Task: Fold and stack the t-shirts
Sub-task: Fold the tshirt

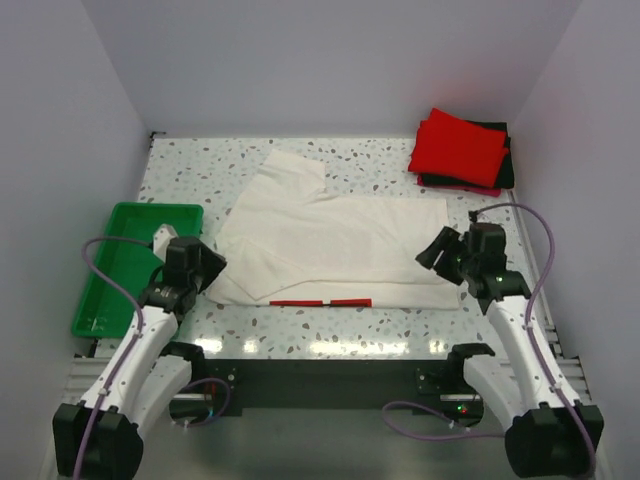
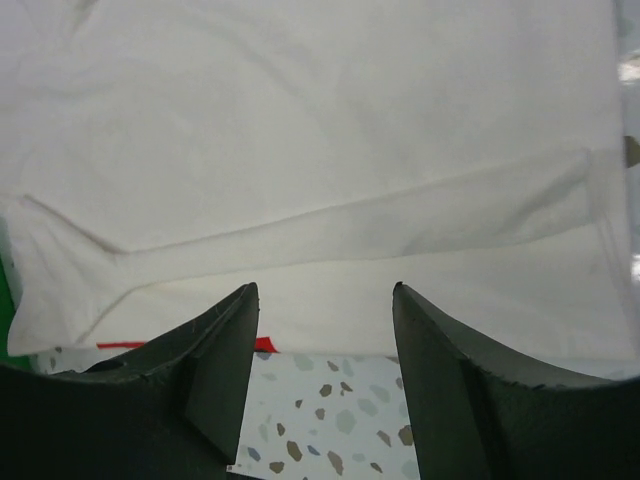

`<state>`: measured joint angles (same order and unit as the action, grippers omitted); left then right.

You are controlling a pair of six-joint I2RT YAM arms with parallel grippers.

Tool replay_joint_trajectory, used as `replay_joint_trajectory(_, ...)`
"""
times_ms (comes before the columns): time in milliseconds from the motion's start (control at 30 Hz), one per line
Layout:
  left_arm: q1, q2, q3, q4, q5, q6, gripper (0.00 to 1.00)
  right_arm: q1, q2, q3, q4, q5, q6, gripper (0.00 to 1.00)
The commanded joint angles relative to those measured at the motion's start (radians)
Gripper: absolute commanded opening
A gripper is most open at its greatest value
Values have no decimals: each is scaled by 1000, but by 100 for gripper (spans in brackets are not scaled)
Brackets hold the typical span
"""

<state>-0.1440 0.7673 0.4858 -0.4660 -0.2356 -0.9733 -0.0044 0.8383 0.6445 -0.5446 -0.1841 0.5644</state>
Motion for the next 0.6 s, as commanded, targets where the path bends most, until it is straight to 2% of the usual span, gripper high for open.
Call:
replay_joint_trajectory(0,-17,35,-58,96,18,-8,58,180,11,-14,109,86,71,59)
replay_joint_trajectory(200,-35,3,-239,182,22,-97,41,328,132,23,178,173,45,59)
replay_joint_trajectory(233,-37,1,-254,184,13,-103,35,342,148,33,173,181,37,59)
replay_joint_trajectory(333,-37,4,-283,179,-11,-122,27,356,195,50,152,270,31,59)
replay_joint_trajectory(567,-37,-43,-230,133,-13,-87,25,356,211,3,152,337,74,58)
